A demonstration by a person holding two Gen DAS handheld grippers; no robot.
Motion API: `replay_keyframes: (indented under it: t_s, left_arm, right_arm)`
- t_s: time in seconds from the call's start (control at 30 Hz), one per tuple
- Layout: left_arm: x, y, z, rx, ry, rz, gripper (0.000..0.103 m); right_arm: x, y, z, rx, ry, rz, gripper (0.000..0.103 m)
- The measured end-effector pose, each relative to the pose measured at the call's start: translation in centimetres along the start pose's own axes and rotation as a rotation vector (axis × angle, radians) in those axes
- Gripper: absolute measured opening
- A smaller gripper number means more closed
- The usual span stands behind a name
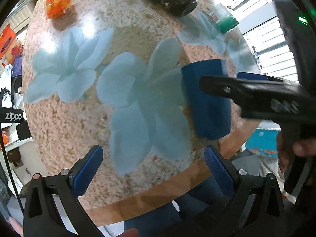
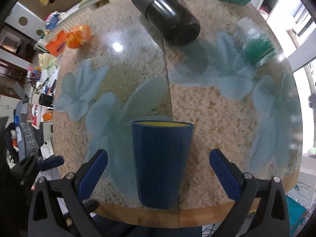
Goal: Flip cup upright
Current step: 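Open the left tool while the right tool closes on the blue cup, then lift the blue cup with the right tool and turn its opening upward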
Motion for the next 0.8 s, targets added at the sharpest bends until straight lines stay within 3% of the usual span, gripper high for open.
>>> replay_keyframes:
  t_s: [0.23, 0.43, 0.5, 0.8]
  left_arm:
    - [-2.3, 0.4, -0.1, -0.006, 0.011, 0.004, 0.103]
    - [-3.4, -0.1, 0.1, -0.011, 0.02, 0.004, 0.103]
    - [-3.6, -0.3, 0.1, -0.012, 0.019, 0.007, 0.103]
    - [-3.0, -0.8, -0.3, 0.006, 0.021, 0.025, 0.103]
  right_arm:
    - [0.5, -1.1, 2.8, -0.091, 0.044, 0.074, 0.103]
    - [1.1, -0.9, 4.8, -0.17, 0.05, 0.131, 0.082]
    - [1.5, -0.8, 5.4, -0.175, 0.057, 0.144, 0.072]
    - [2.0, -0.1, 5.4, -0.134, 0.004, 0.147, 0.07]
Point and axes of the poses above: each gripper's, at about its wrist camera, not at the fingertips, and z roughly the way its jaws point, x to its right, y to its underside, the point moved 10 cm from there along z, roughly the way its jaws point, and after that the axes turned 13 degrees about -x, right-handed, at the moved point
